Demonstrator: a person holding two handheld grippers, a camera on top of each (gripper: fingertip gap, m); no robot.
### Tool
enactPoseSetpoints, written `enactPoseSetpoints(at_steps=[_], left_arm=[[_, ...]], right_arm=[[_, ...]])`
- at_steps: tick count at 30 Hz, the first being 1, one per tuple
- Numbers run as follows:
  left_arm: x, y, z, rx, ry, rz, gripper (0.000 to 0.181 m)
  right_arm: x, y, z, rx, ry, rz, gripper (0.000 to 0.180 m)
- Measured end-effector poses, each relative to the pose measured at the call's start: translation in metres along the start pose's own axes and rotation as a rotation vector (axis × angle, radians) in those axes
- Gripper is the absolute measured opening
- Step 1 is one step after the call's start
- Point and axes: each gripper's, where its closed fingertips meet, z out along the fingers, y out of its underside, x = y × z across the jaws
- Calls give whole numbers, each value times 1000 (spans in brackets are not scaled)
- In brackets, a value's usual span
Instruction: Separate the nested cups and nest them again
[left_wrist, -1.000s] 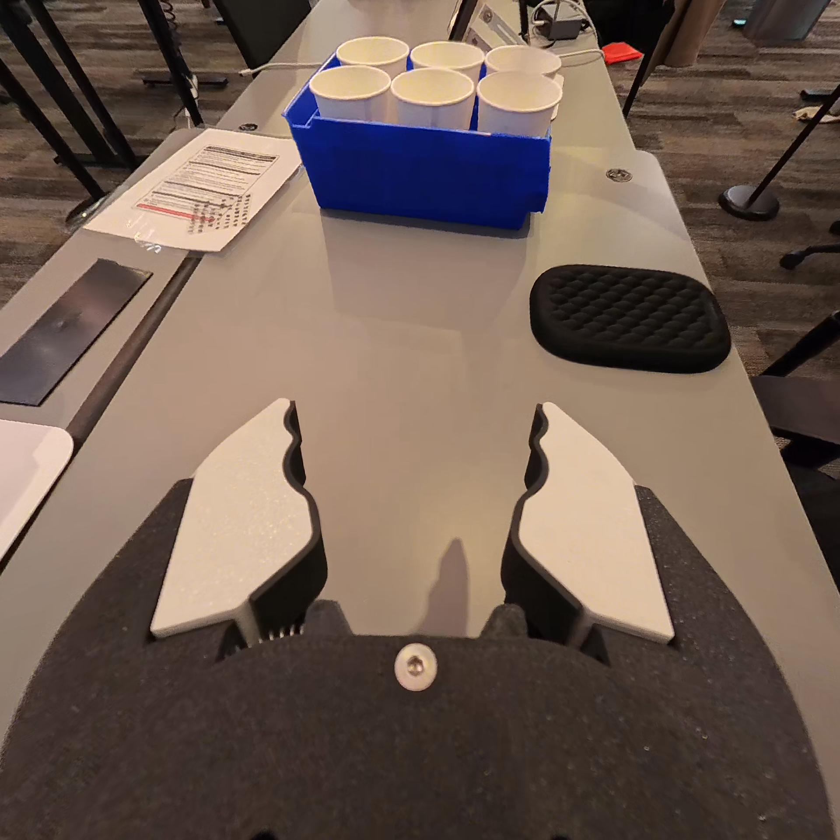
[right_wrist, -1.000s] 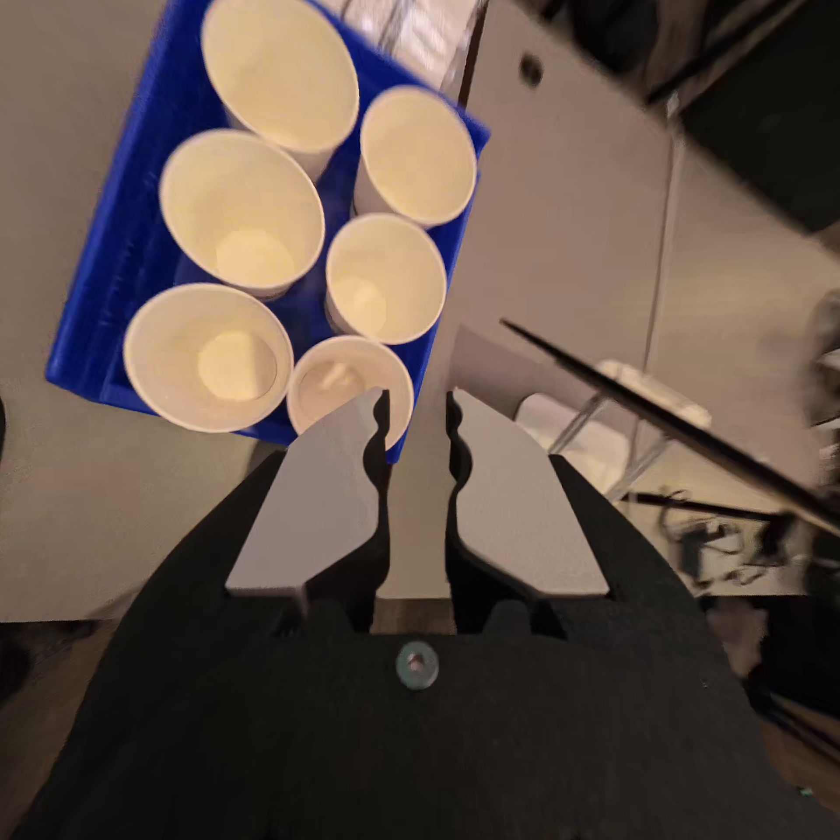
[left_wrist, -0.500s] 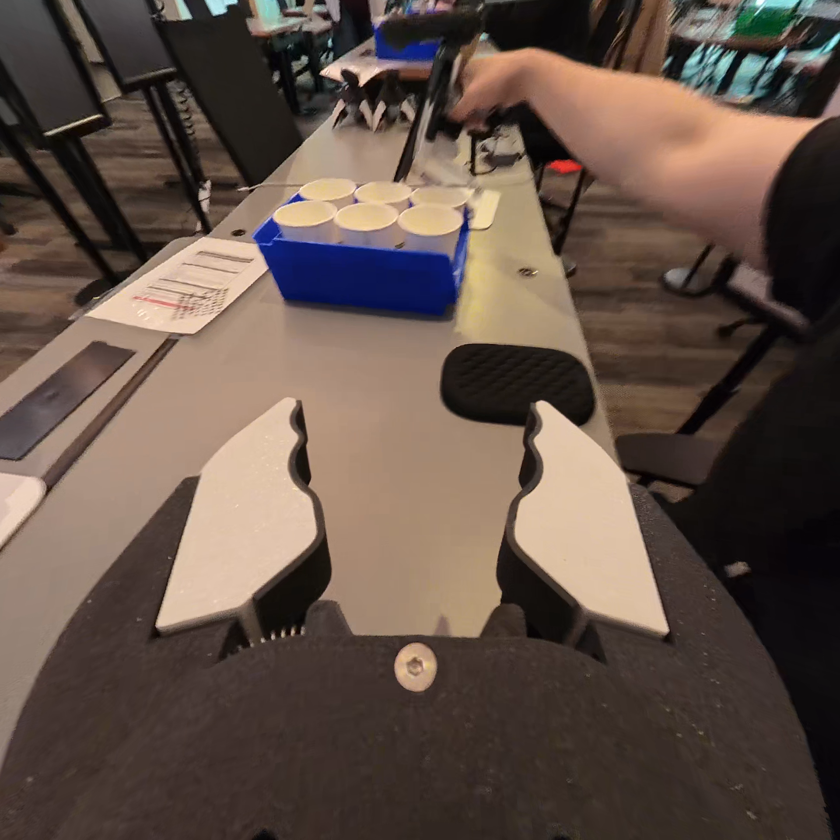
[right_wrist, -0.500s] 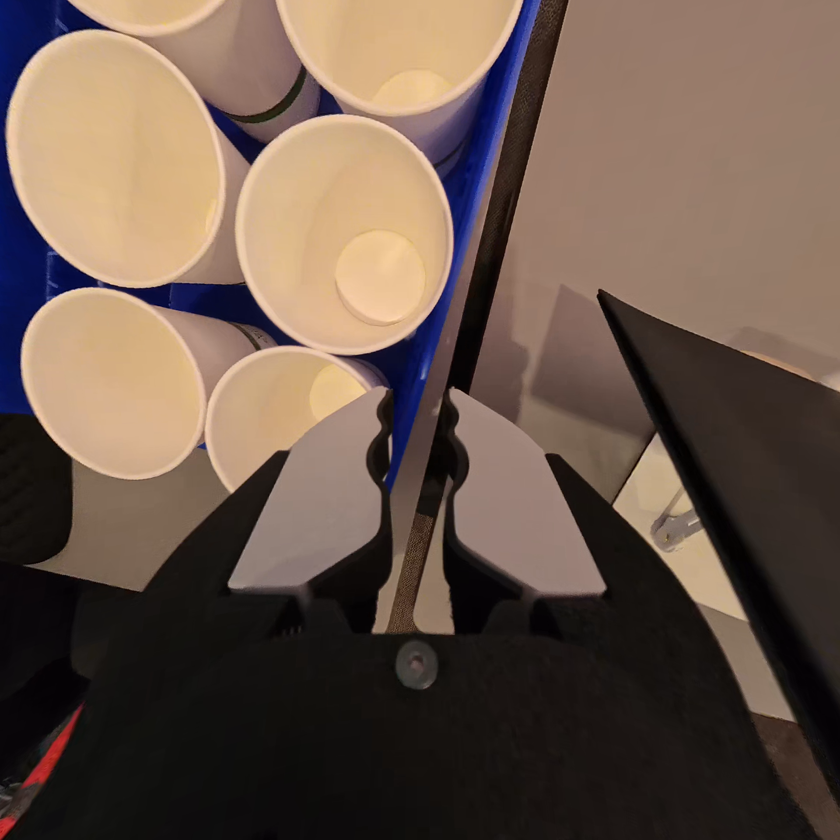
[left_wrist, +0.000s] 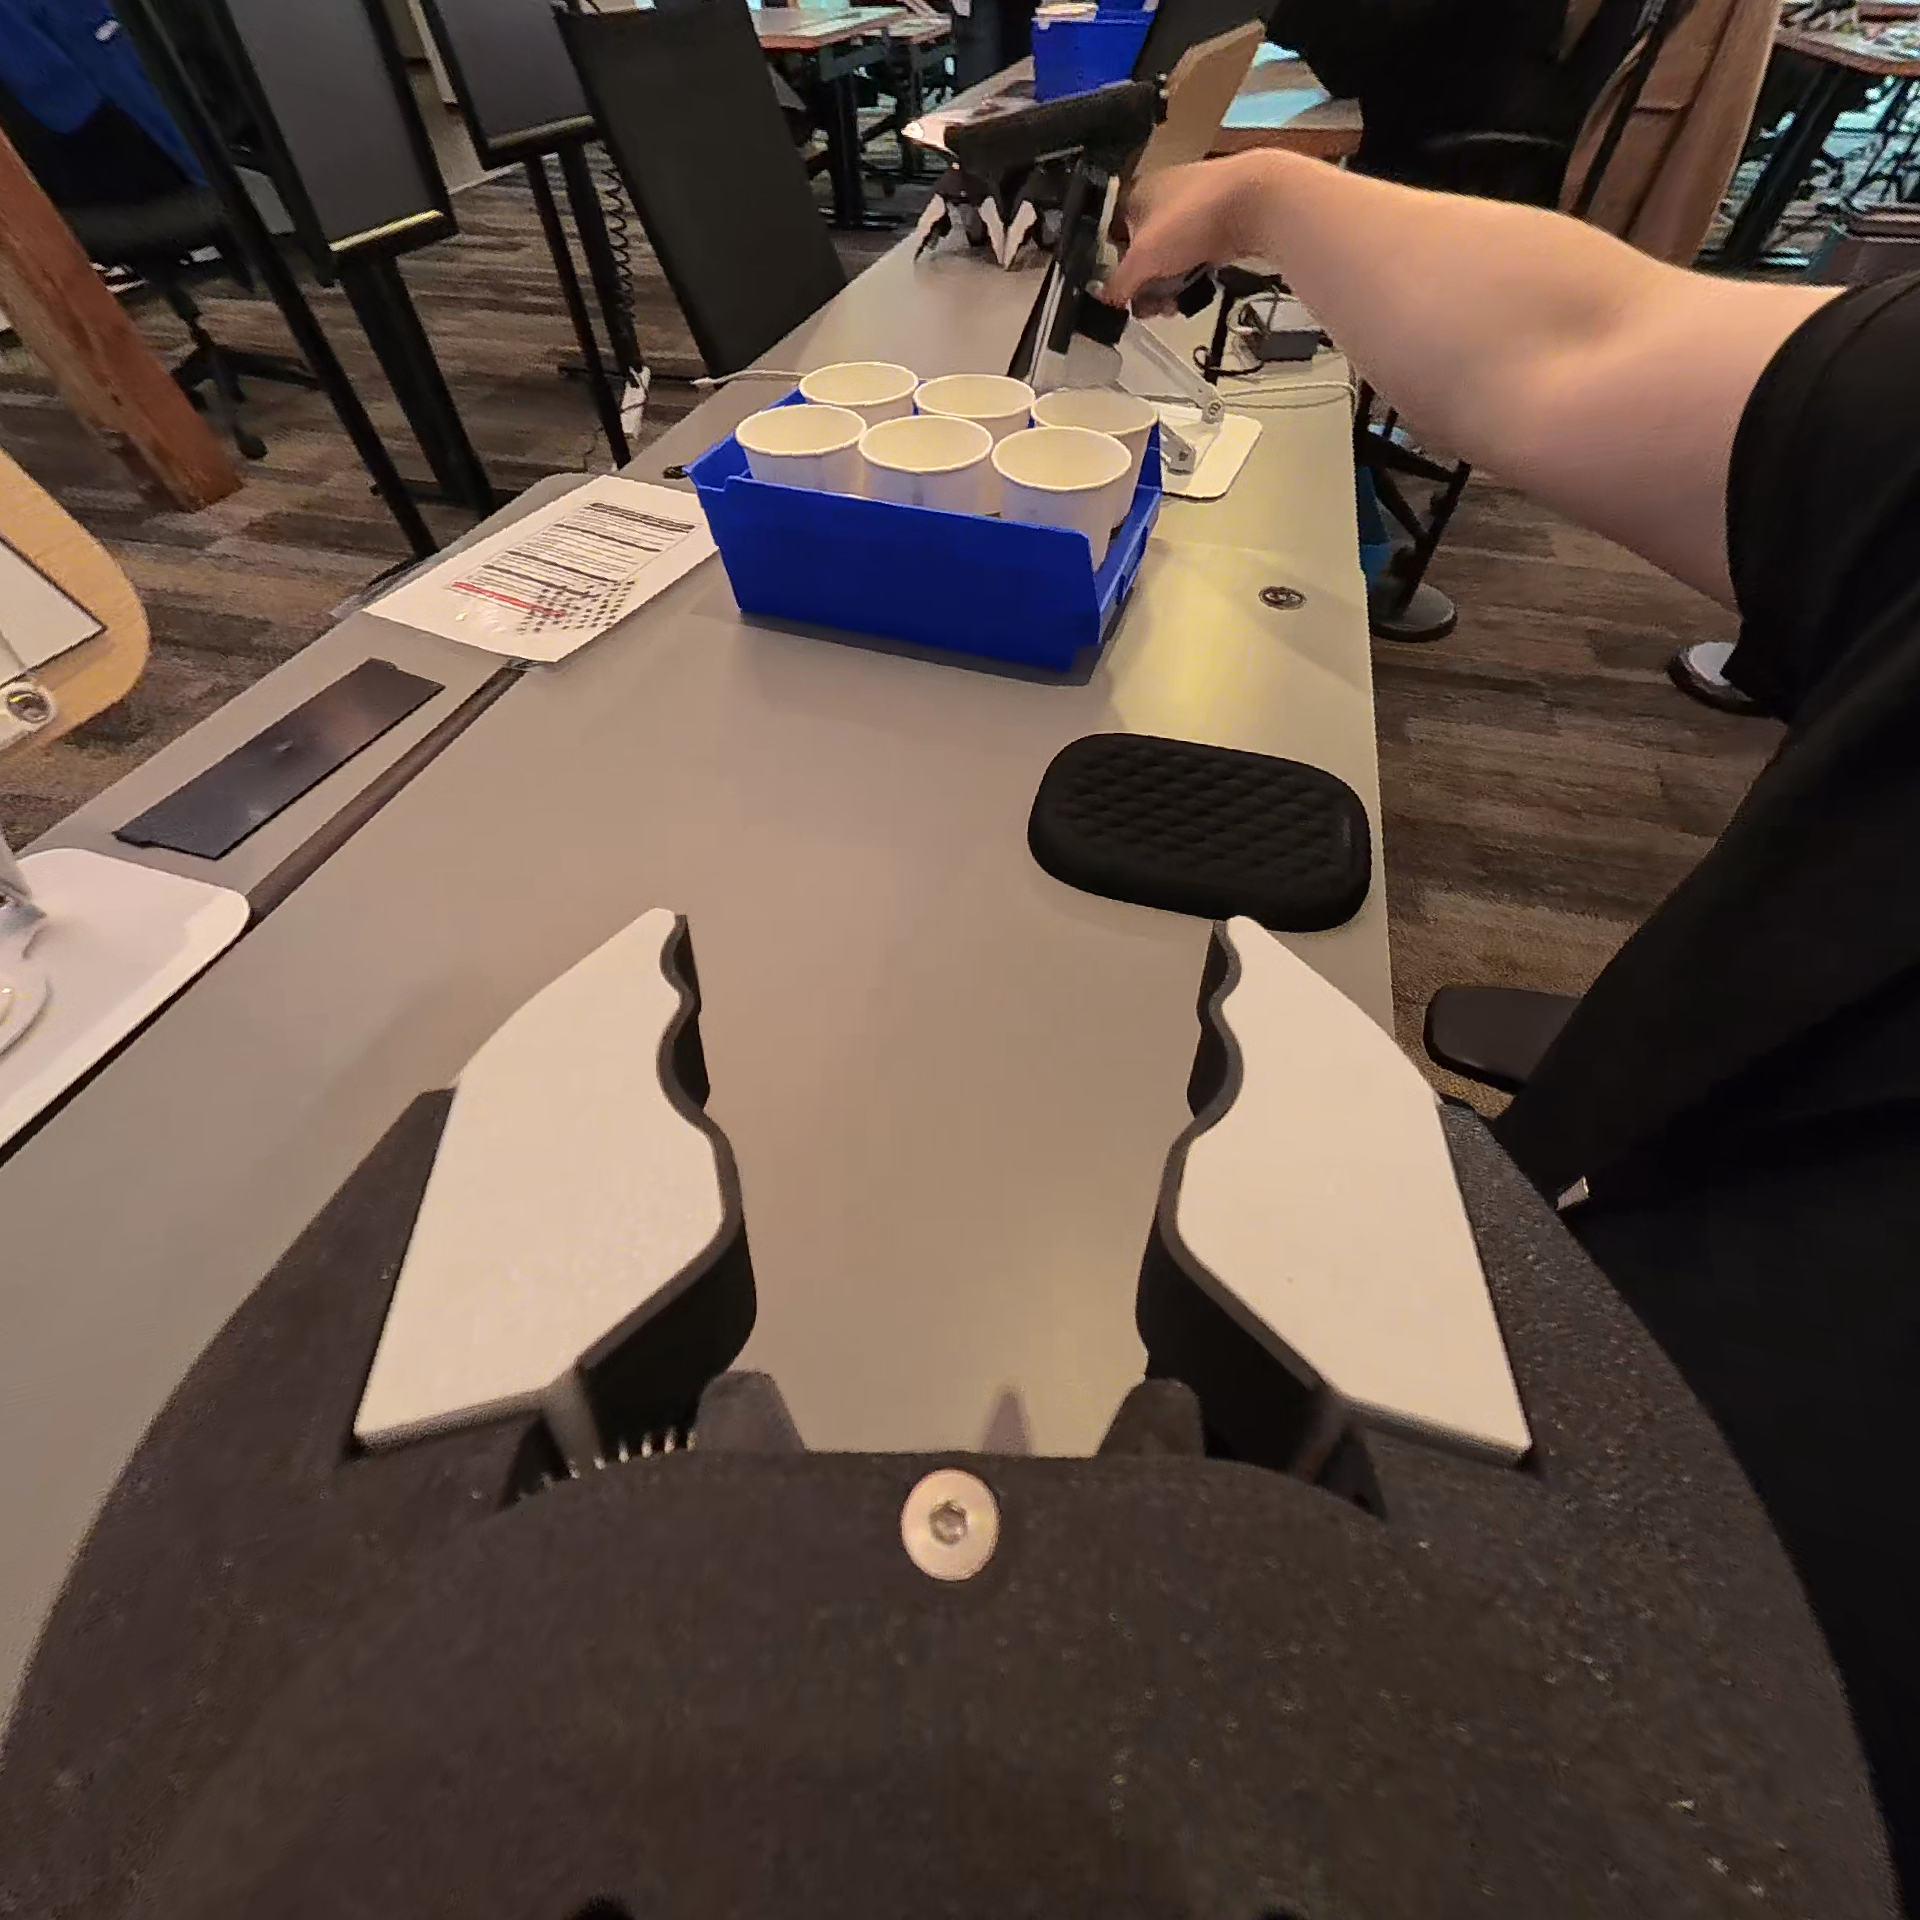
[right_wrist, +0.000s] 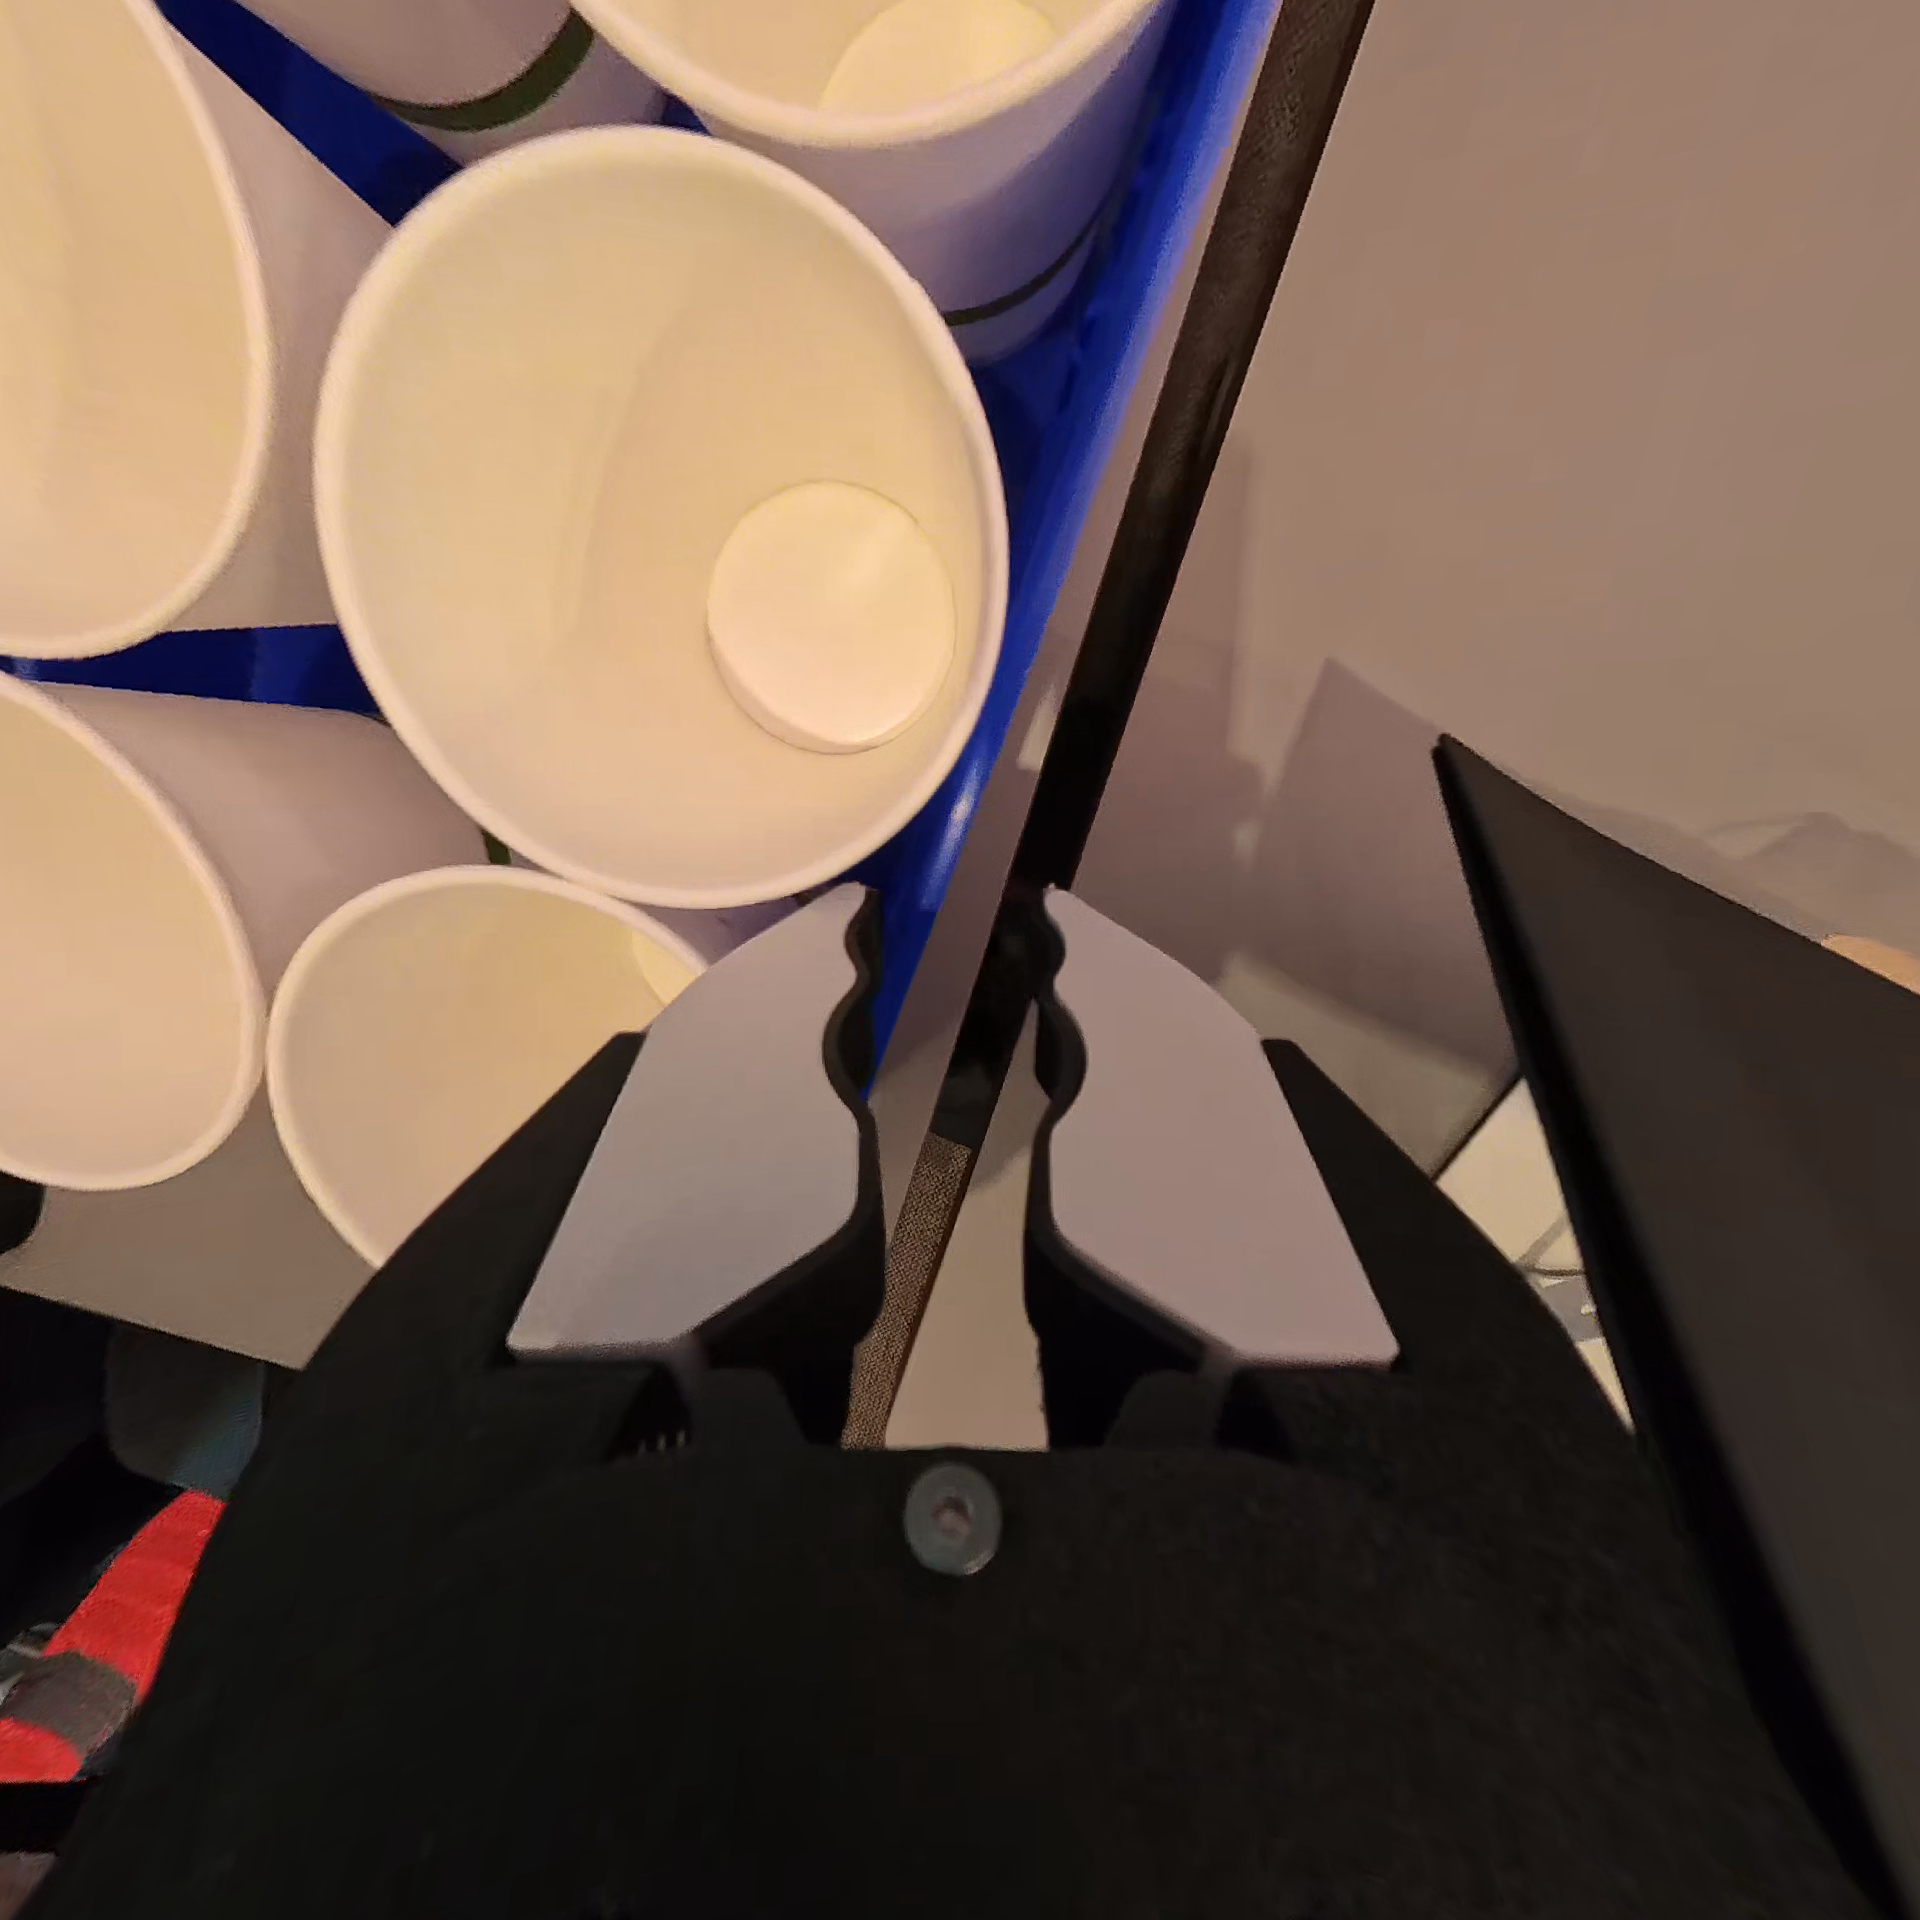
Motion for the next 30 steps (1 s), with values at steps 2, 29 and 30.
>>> enactPoseSetpoints(at_steps=[2, 29, 30], left_arm=[[1, -1, -6, 15, -18, -8, 91], [-38, 45, -53, 5, -303, -120, 89], [-49, 54, -61, -15, -377, -127, 89]], right_arm=[[0, -3, 0, 25, 1, -8, 24], [-36, -17, 23, 17, -74, 173, 5], [-40, -21, 25, 22, -72, 174, 5]])
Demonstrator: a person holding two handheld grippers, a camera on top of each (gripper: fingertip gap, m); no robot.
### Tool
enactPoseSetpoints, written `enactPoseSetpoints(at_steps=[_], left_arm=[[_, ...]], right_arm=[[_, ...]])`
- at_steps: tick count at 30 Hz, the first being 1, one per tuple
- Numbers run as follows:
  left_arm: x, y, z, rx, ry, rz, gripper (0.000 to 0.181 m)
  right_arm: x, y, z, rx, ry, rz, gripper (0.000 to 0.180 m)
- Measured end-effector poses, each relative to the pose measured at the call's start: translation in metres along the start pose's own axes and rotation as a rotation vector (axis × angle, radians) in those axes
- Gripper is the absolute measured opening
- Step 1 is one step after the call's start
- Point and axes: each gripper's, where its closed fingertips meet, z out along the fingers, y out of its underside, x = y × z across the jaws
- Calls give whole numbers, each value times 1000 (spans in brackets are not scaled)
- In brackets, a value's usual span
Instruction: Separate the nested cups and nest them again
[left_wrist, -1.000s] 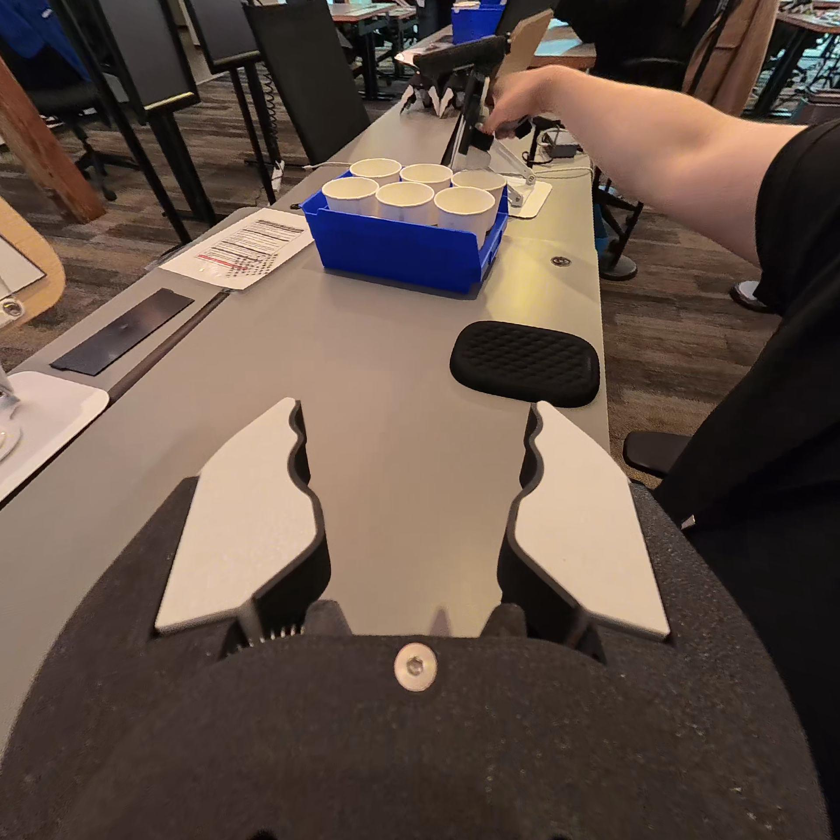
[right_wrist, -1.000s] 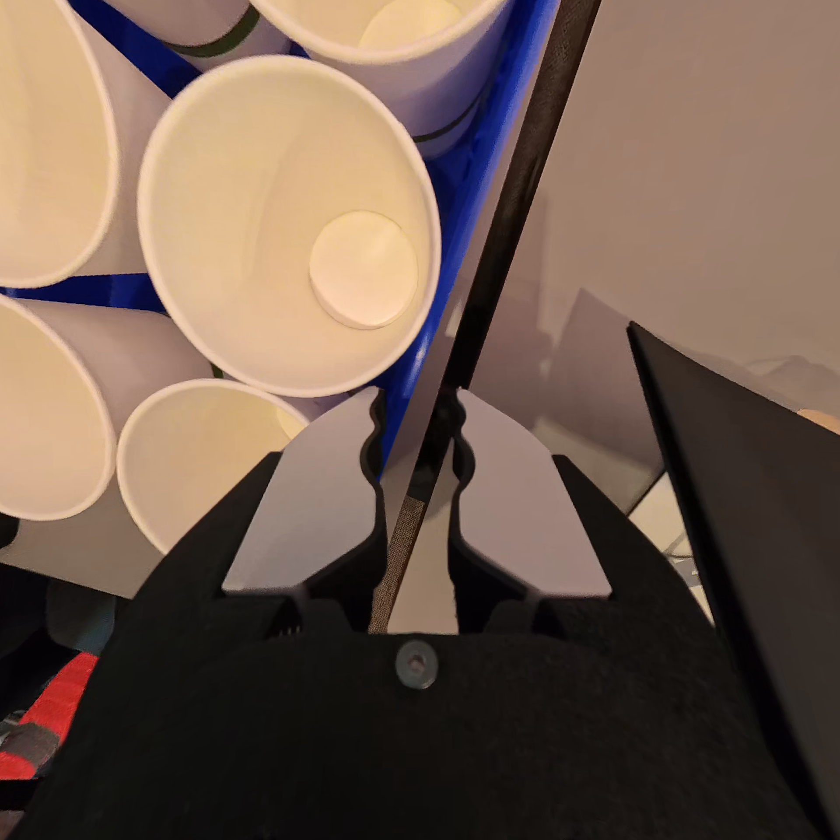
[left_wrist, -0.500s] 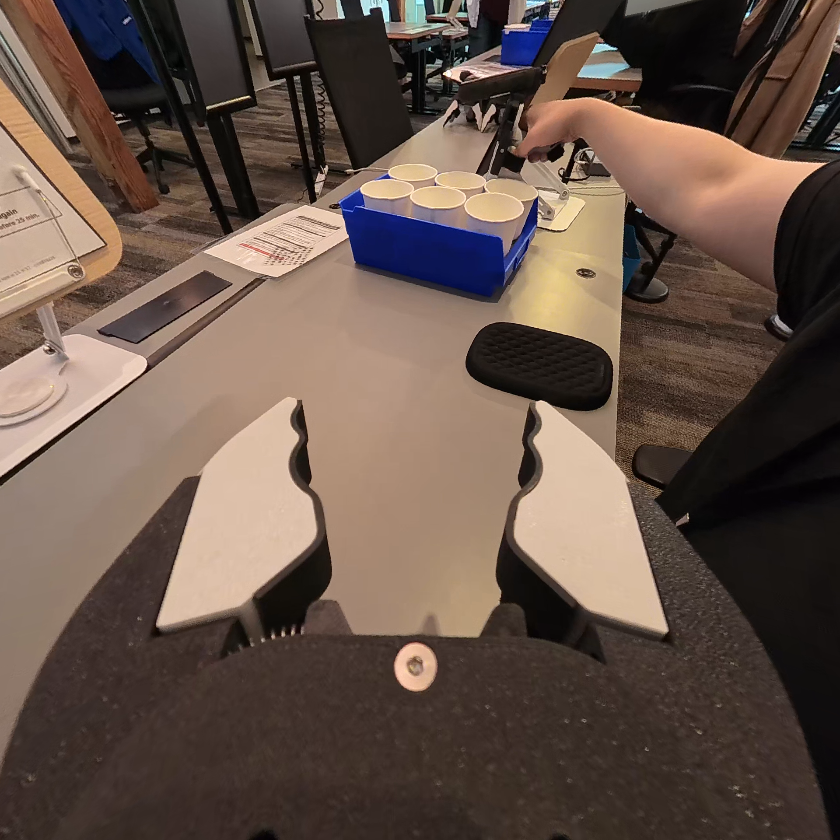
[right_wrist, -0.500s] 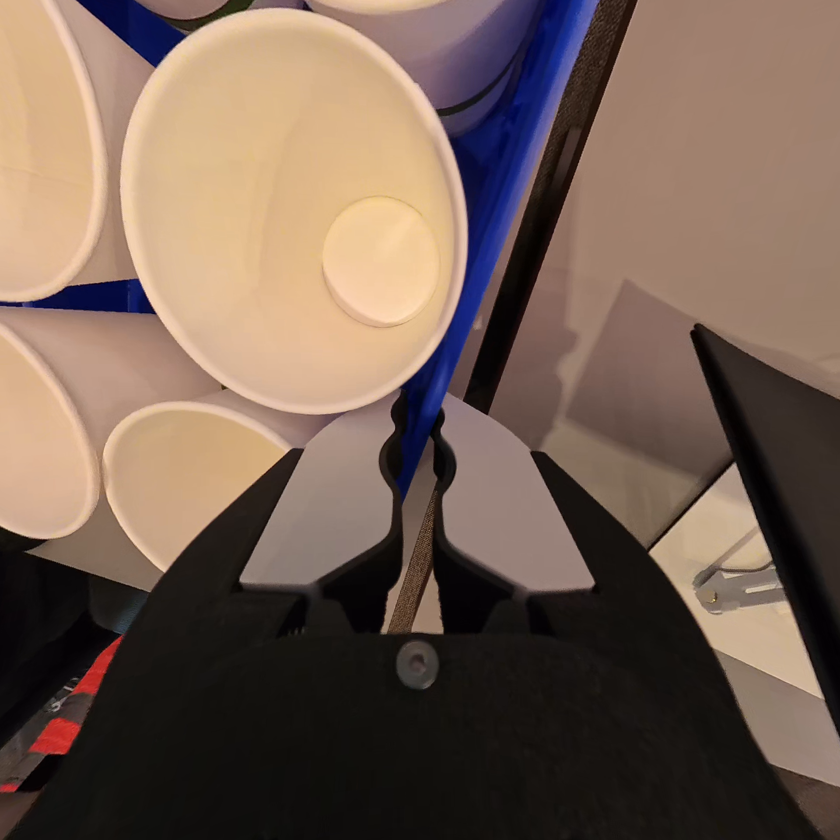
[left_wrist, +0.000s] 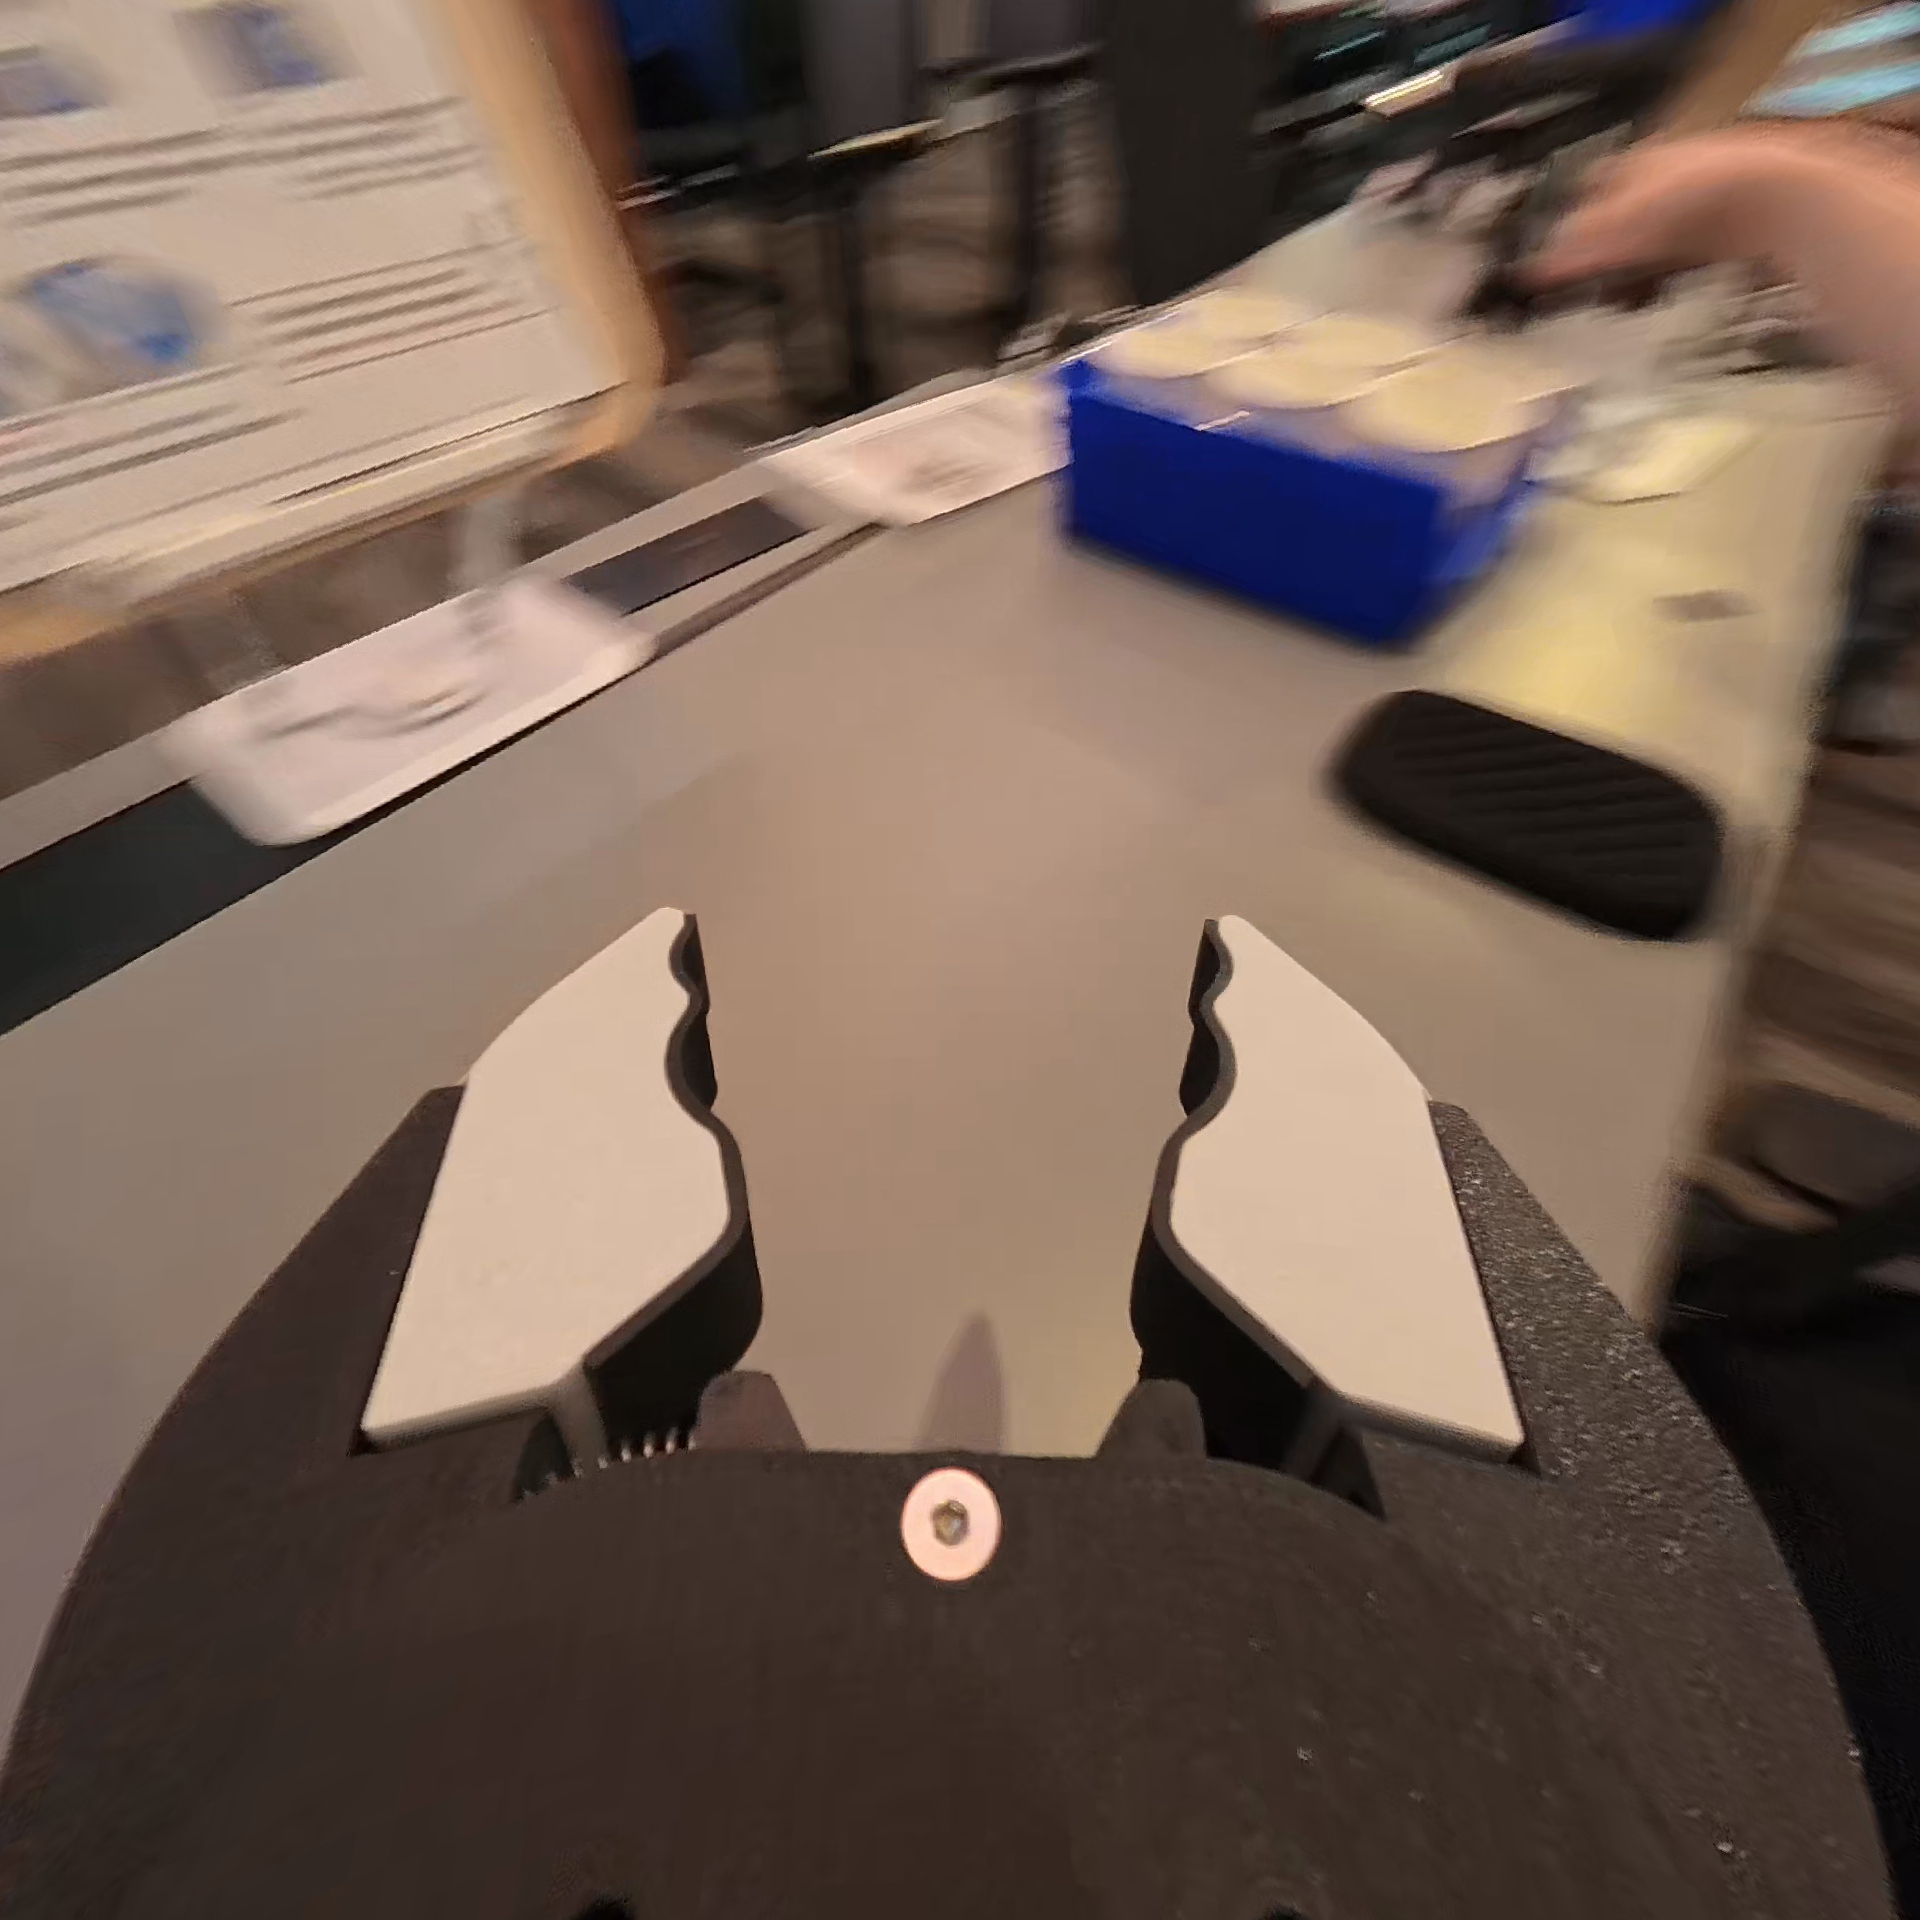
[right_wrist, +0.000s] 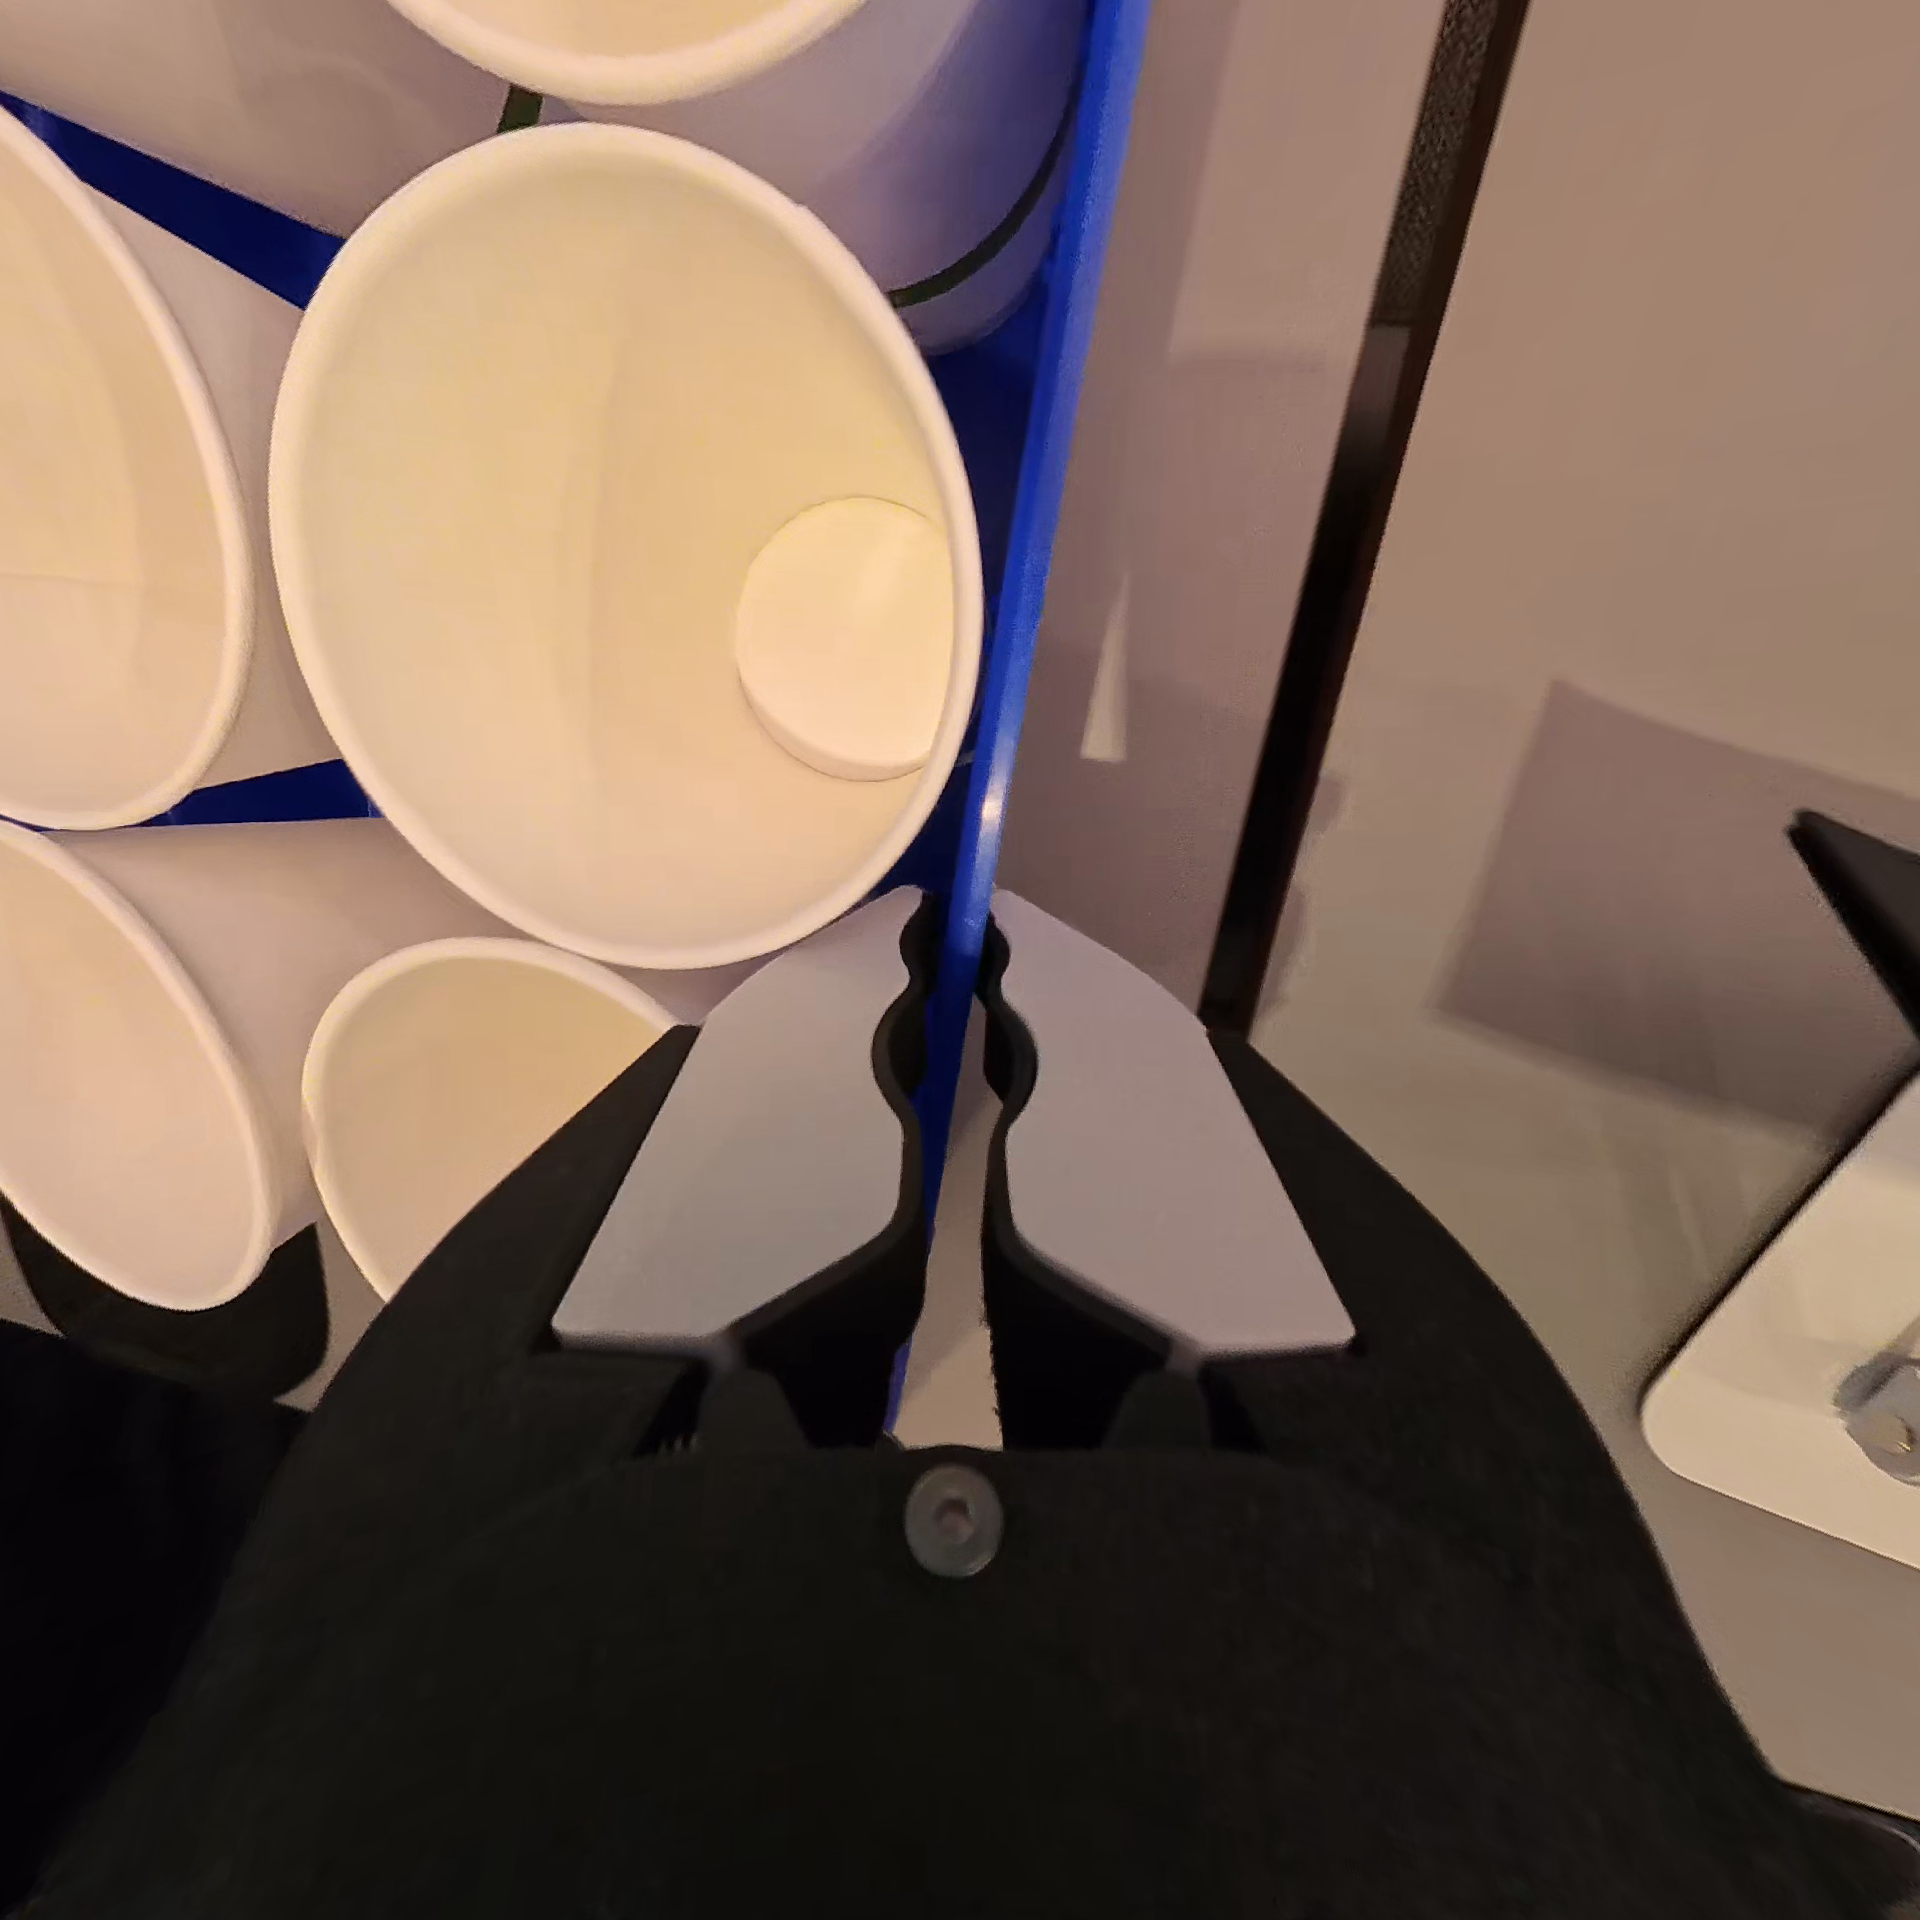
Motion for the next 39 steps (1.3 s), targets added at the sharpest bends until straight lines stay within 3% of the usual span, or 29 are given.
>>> enactPoseSetpoints(at_steps=[5, 7, 11, 16, 19, 21, 23, 26, 33, 39], left_arm=[[-76, 50, -34, -148, -405, -7, 87], [-105, 69, -55, -192, -548, -69, 78], [-162, 94, -104, -129, -767, -313, 65], [-212, 122, -146, -186, -971, -346, 72], [-225, 150, -137, -306, -940, -421, 78], [-222, 170, -121, -383, -852, -507, 72], [-216, 179, -108, -420, -770, -543, 21], [-221, 180, -108, -465, -823, -471, 10], [-213, 167, -72, -465, -813, -452, 6], [-174, 145, -11, -427, -763, -451, 7]], right_arm=[[-31, -14, 10, 10, -5, -2, 5], [-46, -19, 14, 15, -6, -9, 5], [-76, -27, 22, 17, 21, -40, 5], [-103, -35, 30, 34, 29, -51, 6], [-115, -38, 33, 36, 15, -64, 6], [-120, -38, 34, 27, 8, -73, 6], [-123, -37, 35, 20, 8, -78, 6], [-125, -37, 35, 19, 14, -76, 6], [-130, -38, 36, 13, 2, -58, 6], [-141, -44, 40, 12, 12, -50, 6]])
